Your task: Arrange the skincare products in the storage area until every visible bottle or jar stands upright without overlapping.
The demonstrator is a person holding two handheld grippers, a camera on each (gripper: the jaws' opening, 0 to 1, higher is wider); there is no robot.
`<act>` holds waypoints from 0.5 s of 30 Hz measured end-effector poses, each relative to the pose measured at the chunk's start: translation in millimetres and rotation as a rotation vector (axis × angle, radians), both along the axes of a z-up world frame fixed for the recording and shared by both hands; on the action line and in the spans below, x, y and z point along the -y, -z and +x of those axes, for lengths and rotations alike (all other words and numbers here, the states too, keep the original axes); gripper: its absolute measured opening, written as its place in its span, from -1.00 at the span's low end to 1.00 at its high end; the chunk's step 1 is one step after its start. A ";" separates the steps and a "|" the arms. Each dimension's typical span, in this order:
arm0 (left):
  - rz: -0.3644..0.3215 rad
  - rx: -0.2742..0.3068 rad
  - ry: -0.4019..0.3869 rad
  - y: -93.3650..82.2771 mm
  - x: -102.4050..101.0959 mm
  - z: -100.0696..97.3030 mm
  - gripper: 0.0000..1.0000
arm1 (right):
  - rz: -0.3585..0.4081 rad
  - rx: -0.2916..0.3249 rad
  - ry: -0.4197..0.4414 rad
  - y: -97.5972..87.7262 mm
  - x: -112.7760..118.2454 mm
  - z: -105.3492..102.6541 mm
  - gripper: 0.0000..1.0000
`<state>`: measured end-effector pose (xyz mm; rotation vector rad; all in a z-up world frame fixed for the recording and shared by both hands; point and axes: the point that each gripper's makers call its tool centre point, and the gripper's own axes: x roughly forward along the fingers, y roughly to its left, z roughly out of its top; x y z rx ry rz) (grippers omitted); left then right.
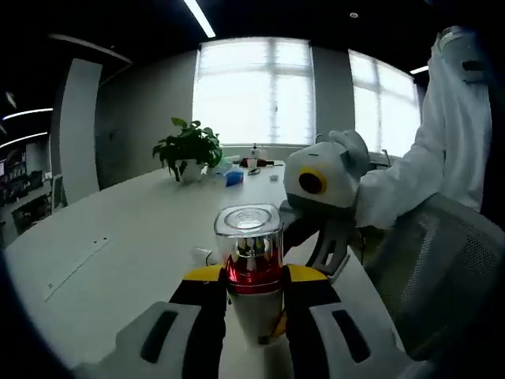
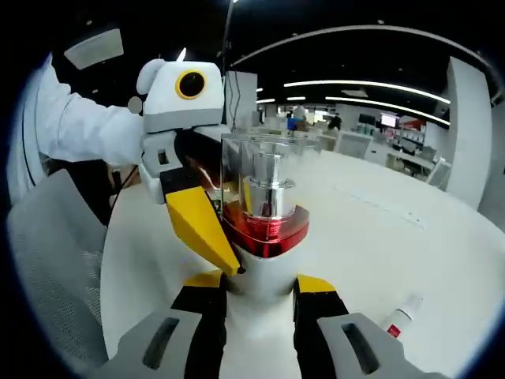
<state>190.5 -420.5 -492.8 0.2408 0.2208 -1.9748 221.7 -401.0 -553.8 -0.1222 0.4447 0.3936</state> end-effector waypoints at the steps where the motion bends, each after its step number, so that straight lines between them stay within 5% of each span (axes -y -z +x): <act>1: -0.004 0.007 -0.019 -2.7 2.4 1.7 -0.48 | -0.013 0.003 -0.006 -0.3 0.4 0.5 -0.50; 5: -0.105 -0.052 -0.039 -29.0 9.0 7.4 -0.36 | -0.028 -0.026 0.031 0.8 3.6 1.9 -0.50; 7: -0.117 -0.007 -0.032 -38.5 12.6 8.6 -0.37 | -0.053 -0.033 0.052 0.2 6.0 5.0 -0.50; 15: -0.088 0.051 -0.046 -34.6 18.9 18.4 -0.48 | -0.077 -0.003 0.120 -0.9 20.1 14.4 -0.50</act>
